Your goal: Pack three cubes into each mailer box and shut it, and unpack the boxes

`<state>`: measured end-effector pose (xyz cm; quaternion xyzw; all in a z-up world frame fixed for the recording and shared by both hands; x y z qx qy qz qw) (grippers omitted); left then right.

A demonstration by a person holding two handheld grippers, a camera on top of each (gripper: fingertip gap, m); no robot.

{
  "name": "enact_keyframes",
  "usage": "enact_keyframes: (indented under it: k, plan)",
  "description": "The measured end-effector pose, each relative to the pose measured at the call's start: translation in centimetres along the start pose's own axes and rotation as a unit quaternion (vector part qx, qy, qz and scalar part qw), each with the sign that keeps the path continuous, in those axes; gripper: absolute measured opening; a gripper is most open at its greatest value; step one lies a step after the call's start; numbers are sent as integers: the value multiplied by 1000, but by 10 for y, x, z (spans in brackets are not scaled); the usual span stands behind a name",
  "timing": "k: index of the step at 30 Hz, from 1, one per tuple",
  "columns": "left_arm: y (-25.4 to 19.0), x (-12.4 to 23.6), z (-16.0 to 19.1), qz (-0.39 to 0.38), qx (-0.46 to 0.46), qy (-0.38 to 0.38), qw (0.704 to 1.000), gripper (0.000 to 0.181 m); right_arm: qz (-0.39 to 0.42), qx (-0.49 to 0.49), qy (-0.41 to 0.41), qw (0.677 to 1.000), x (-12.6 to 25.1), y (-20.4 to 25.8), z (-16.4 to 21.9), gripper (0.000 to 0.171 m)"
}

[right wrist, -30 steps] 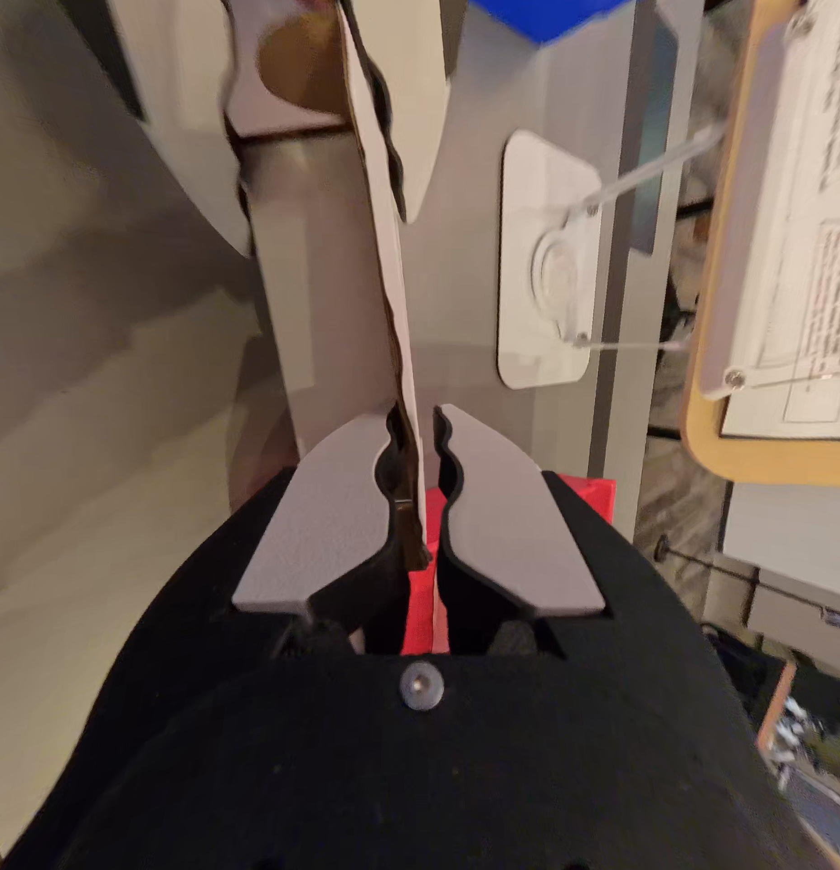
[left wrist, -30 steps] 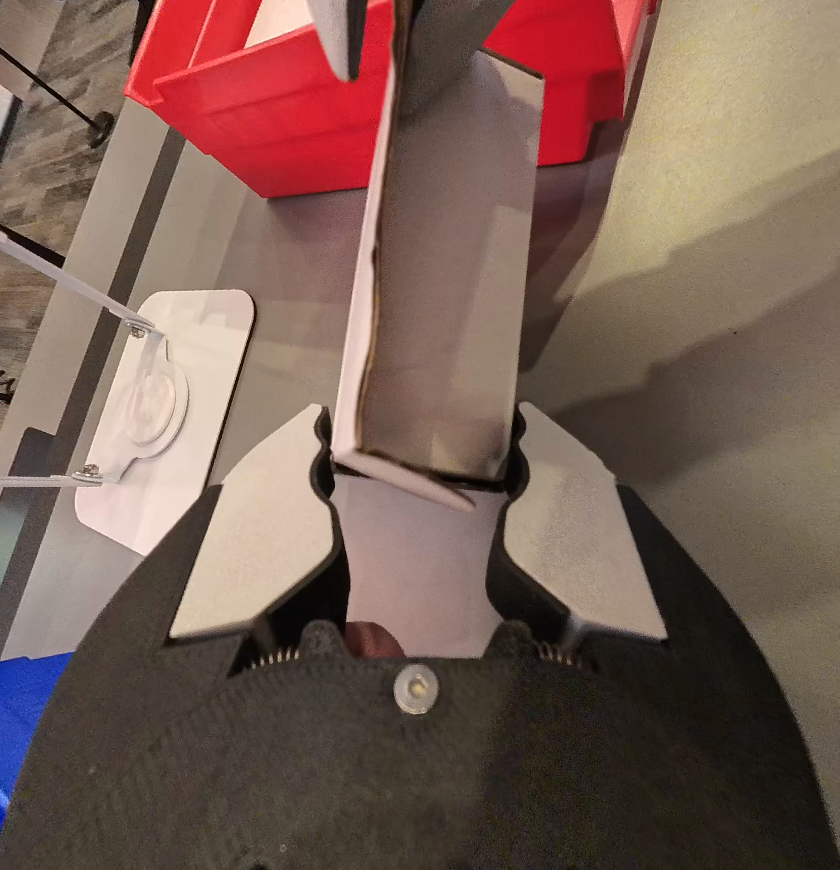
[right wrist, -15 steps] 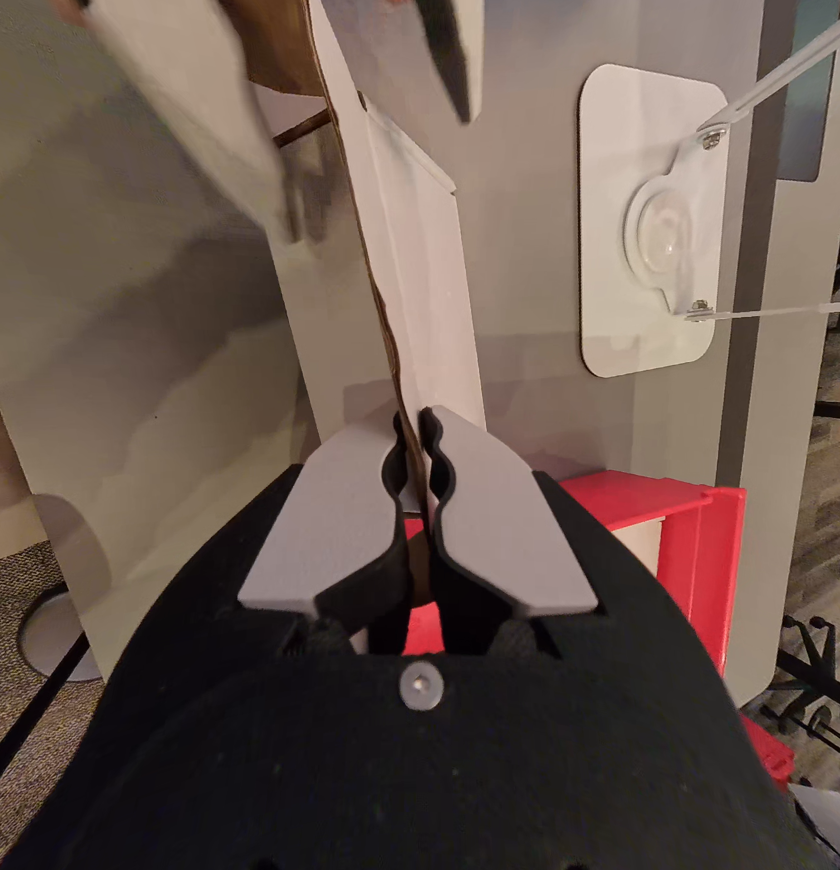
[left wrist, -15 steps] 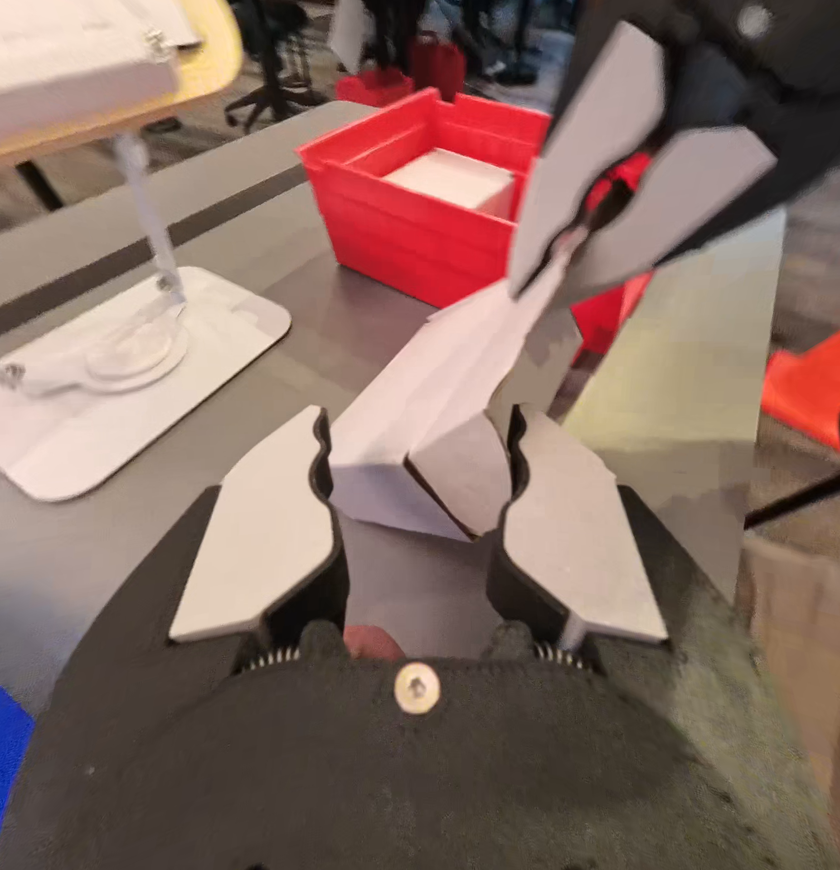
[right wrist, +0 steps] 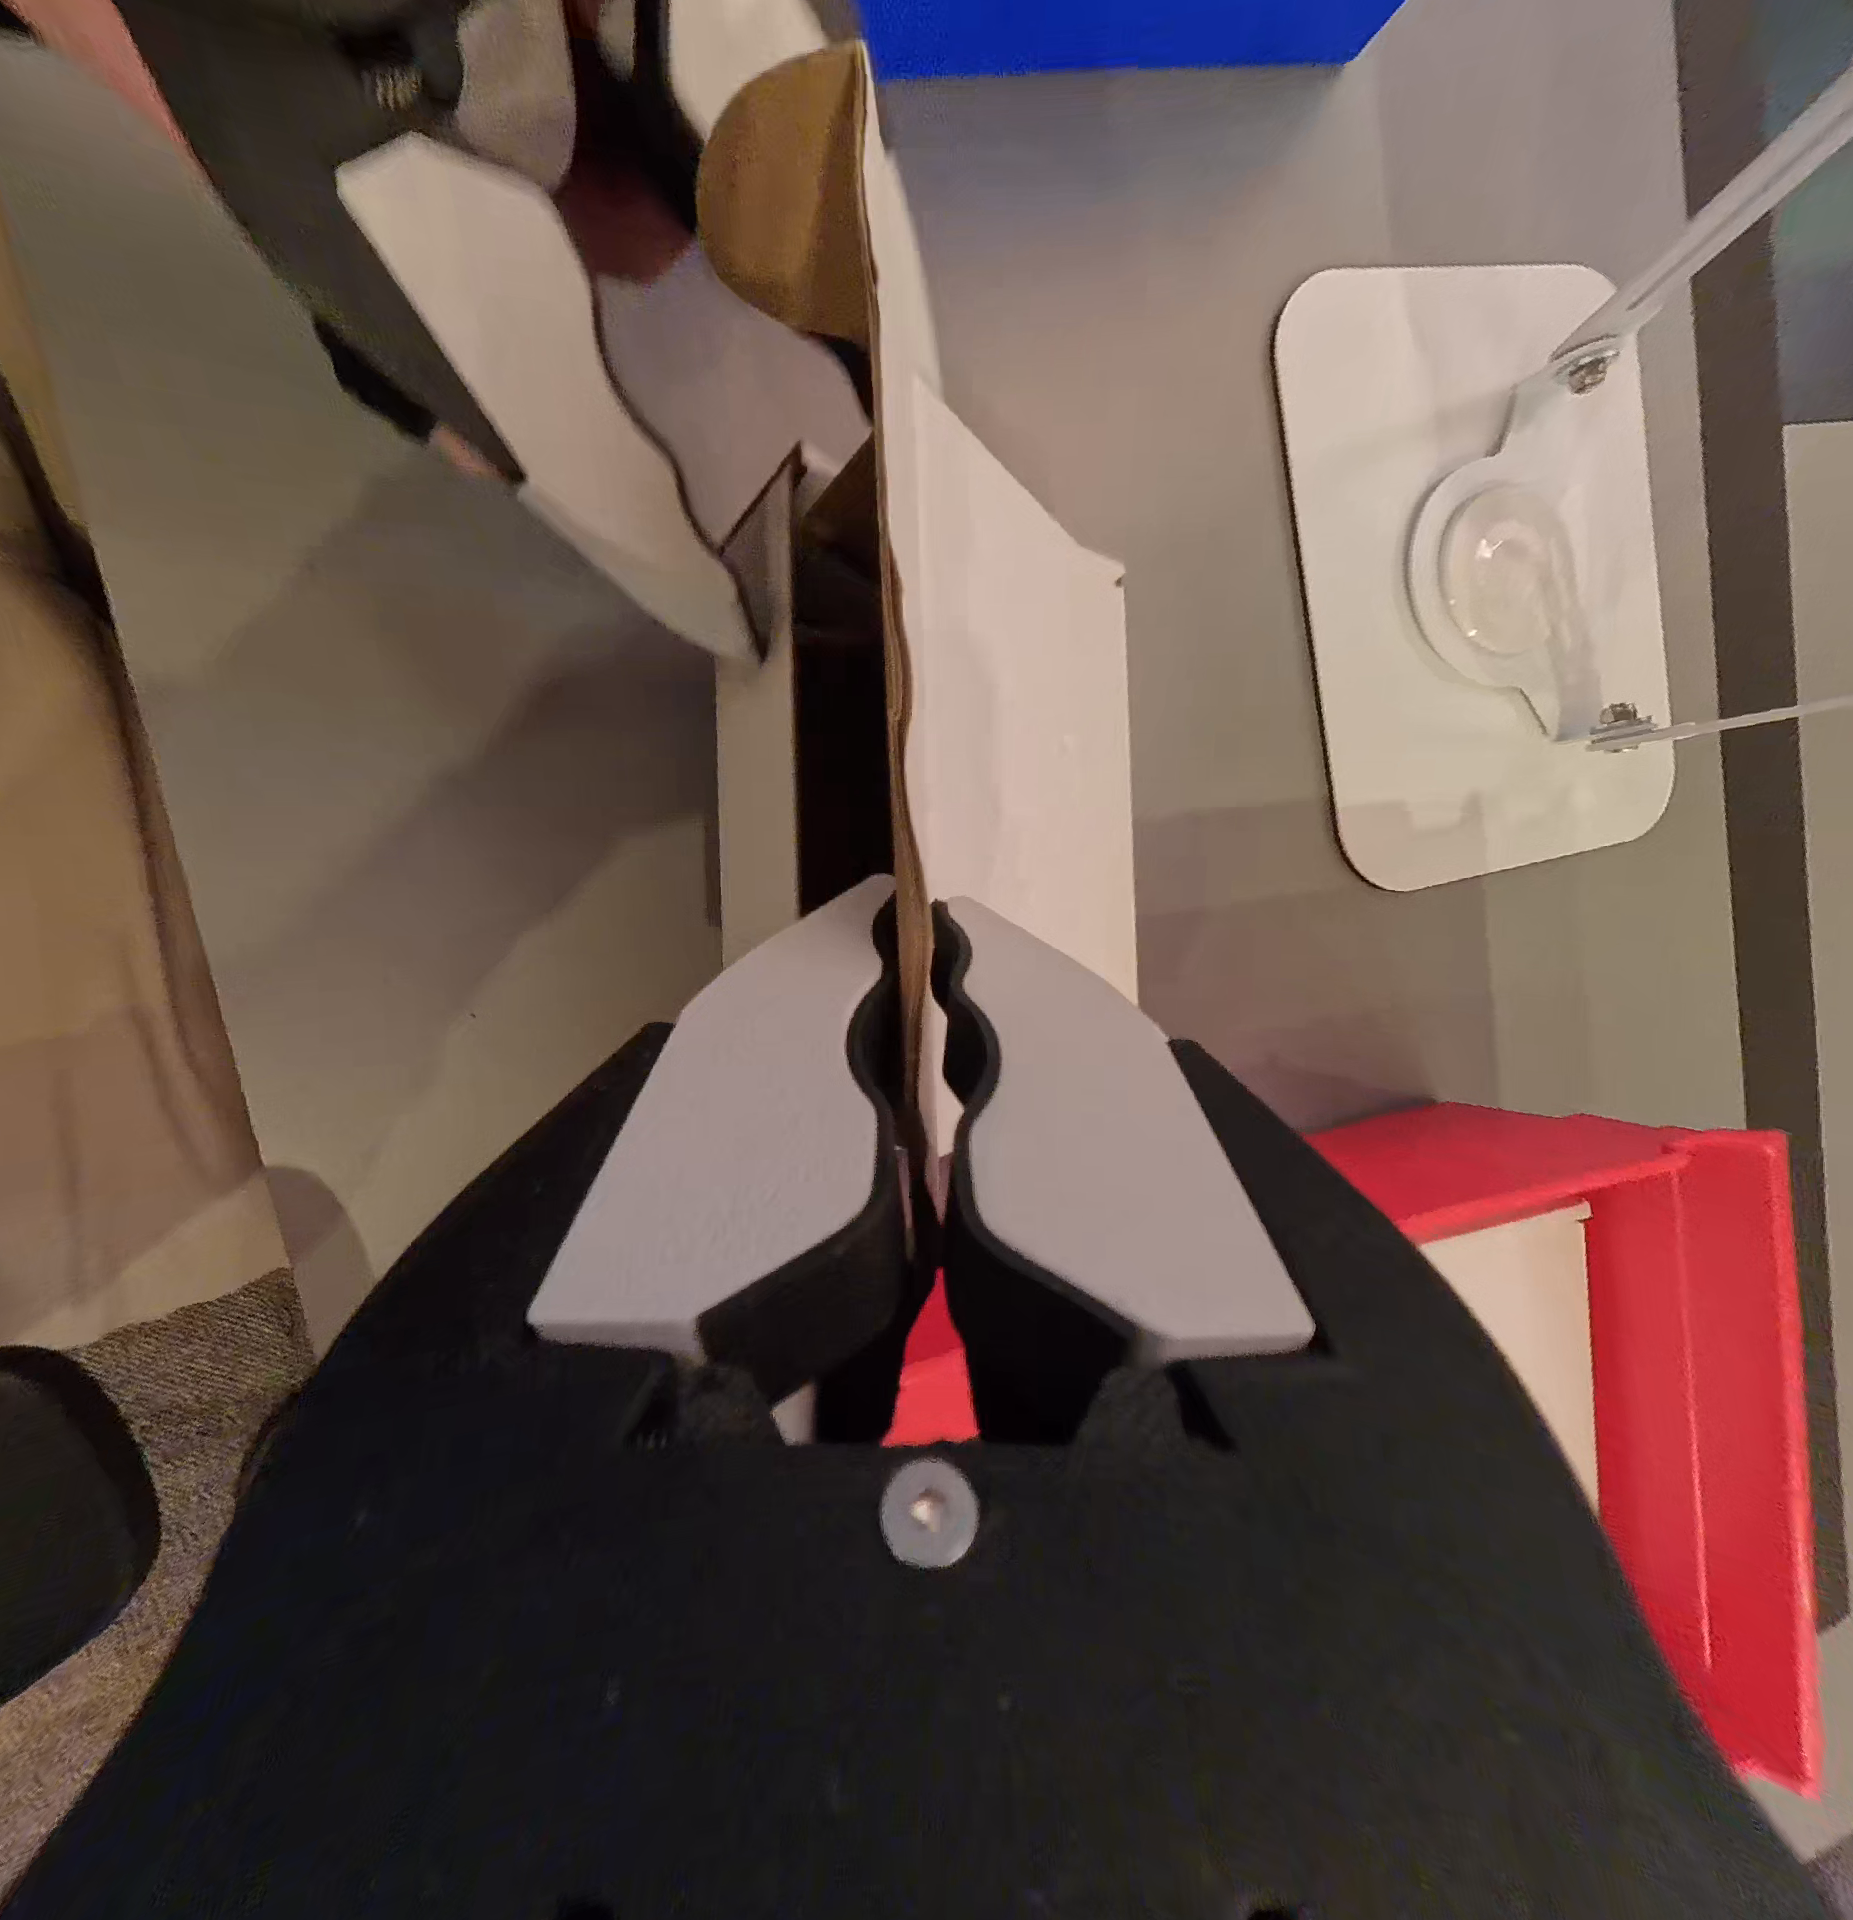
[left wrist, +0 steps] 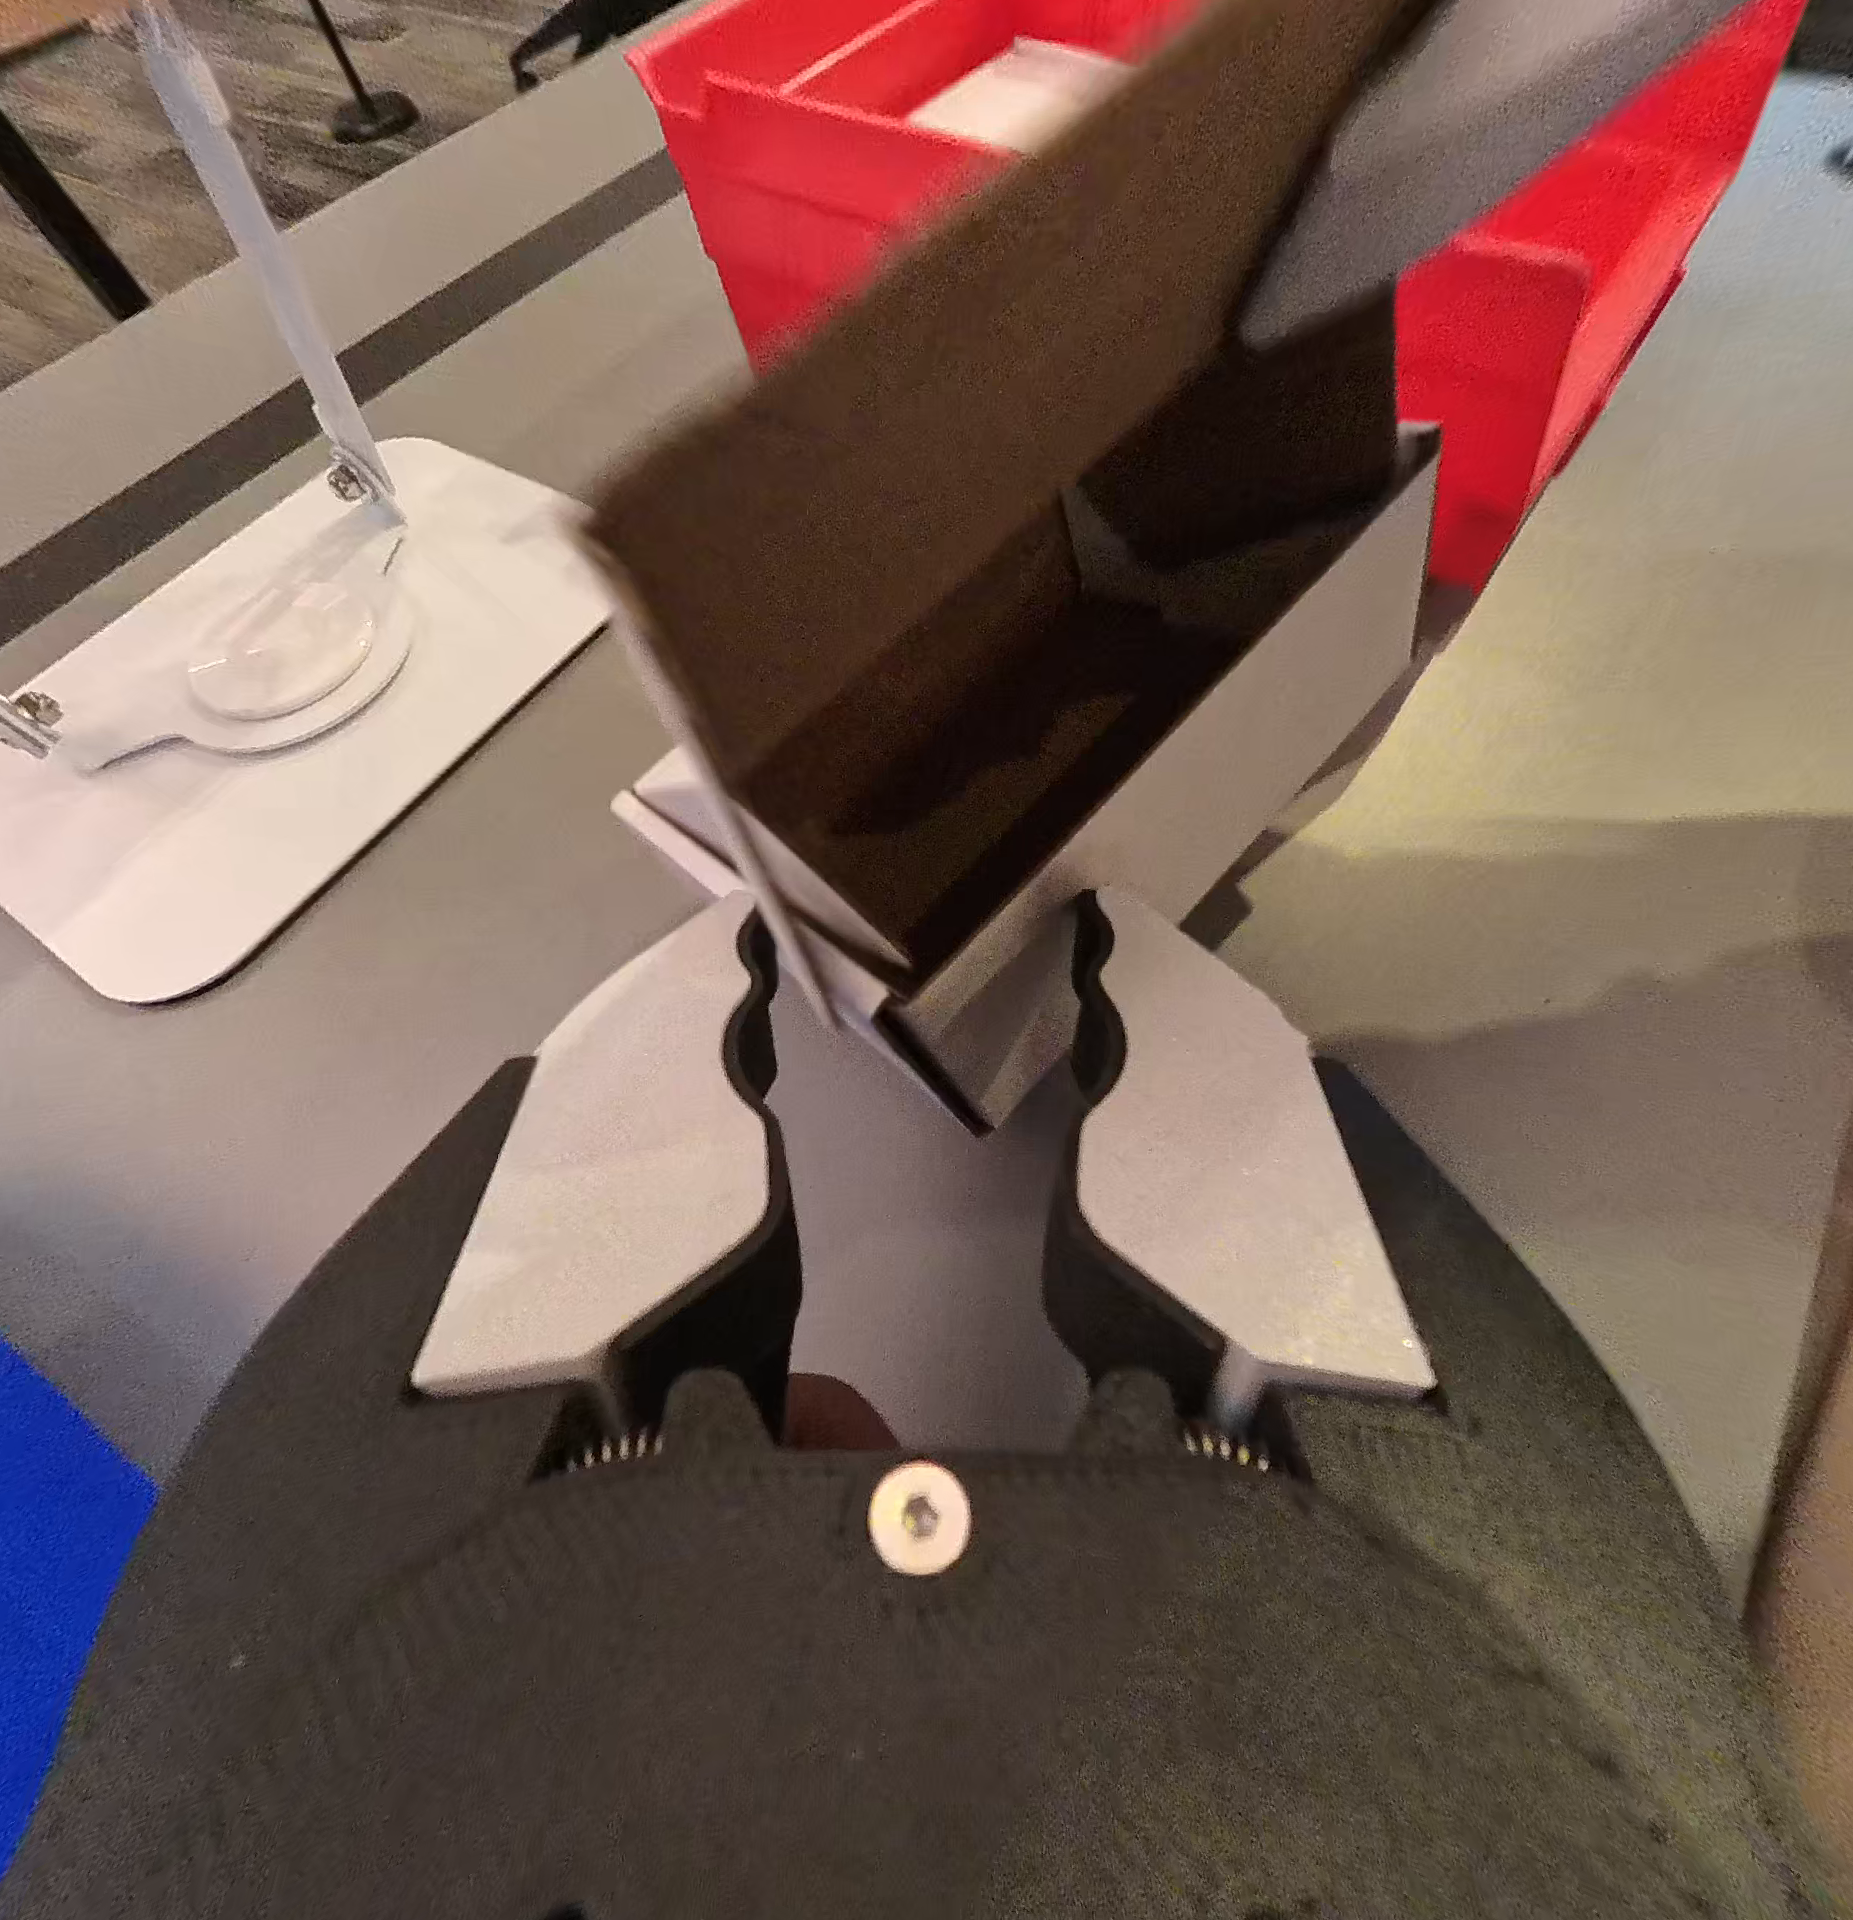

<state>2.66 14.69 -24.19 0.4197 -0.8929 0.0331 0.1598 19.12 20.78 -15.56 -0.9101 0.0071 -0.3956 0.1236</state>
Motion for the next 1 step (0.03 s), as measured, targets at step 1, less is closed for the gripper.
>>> enact_keyframes:
  k: [1]
  plan:
    - [-2,-1,2,-3,-11,10,1000,55,0,-8,-6,1000,2,-3,-1,1]
Point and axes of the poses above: each gripper's, where its closed fingertips meet, x back along the fingers, z out of its underside, y = z × x across the jaws, the point moved 9 cm from there along x, back along the fingers, and after that the axes turned 12 degrees about -y, right-handed, at the moved point
